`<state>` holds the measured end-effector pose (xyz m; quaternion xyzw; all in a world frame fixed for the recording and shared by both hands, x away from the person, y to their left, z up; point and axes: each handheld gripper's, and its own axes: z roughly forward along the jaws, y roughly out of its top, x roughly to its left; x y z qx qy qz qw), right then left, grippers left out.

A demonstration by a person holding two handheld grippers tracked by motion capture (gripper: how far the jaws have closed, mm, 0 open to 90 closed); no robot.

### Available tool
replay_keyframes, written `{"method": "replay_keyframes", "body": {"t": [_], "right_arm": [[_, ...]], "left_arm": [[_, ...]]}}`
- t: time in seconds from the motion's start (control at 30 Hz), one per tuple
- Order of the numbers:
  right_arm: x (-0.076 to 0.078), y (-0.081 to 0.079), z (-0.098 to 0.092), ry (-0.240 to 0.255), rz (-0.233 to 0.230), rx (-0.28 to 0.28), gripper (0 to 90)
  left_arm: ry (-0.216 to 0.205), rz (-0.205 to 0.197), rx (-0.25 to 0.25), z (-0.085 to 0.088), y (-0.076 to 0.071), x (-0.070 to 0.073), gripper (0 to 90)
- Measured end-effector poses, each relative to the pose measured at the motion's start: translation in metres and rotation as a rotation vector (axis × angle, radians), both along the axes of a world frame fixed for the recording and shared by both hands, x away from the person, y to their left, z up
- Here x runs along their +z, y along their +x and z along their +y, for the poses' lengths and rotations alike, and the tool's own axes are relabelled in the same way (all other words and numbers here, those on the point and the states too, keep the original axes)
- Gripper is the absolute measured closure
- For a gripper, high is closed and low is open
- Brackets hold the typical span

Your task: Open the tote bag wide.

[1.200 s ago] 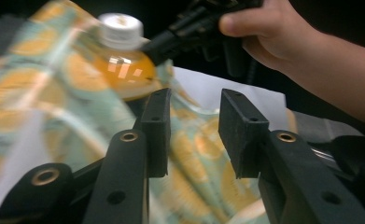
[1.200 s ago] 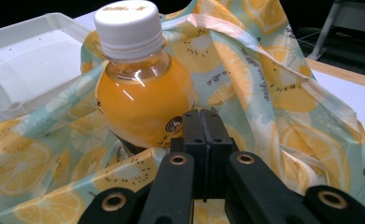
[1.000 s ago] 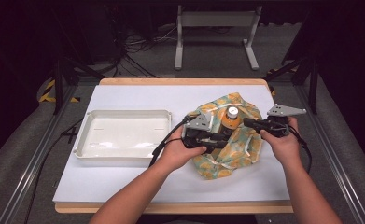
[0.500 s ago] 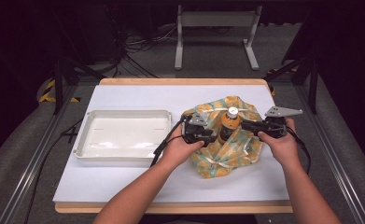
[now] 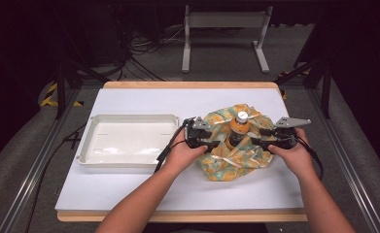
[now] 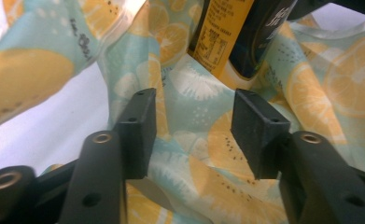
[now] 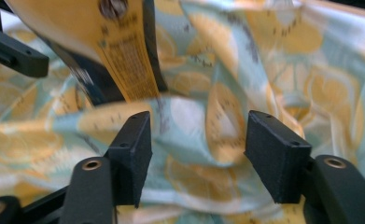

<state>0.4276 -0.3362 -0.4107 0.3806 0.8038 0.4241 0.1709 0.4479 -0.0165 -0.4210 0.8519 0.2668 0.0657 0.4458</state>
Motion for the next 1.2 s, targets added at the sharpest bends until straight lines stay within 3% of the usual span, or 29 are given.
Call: {"method": "replay_keyframes", "body": {"t": [0.13, 0.33, 0.37, 0.43, 0.53, 0.6, 0.87, 1.2], "right_arm": [[-0.008, 0.000, -0.002, -0.027, 0.011, 0.004, 39.2], [-0.007, -0.004, -0.003, -0.013, -0.007, 0.008, 40.2], [-0.007, -0.004, -0.003, -0.013, -0.010, 0.010, 43.0], [-0.004, -0.006, -0.005, -0.046, -0.019, 0.035, 65.8], [-0.002, -0.008, -0.006, -0.039, -0.010, 0.063, 84.4], [-0.002, -0.010, -0.006, -0.053, -0.008, 0.075, 88.6], [-0.005, -0.018, -0.017, -0.125, 0.082, 0.081, 89.8], [-0.011, -0.033, -0.036, -0.137, 0.132, 0.091, 89.4]], "left_arm": [[-0.006, 0.002, -0.003, 0.000, 0.000, -0.002, 45.2], [-0.005, 0.010, -0.004, -0.001, -0.001, -0.005, 44.7], [-0.006, 0.011, -0.006, -0.001, -0.001, -0.005, 44.7], [-0.008, 0.012, -0.007, 0.000, -0.001, -0.006, 44.7], [-0.005, 0.006, -0.014, 0.001, 0.000, -0.006, 44.9], [-0.010, 0.008, -0.008, 0.001, -0.001, -0.006, 45.1], [-0.011, 0.013, -0.005, 0.002, 0.001, -0.007, 45.8], [-0.009, 0.016, -0.004, 0.001, 0.001, -0.008, 45.8]]}}
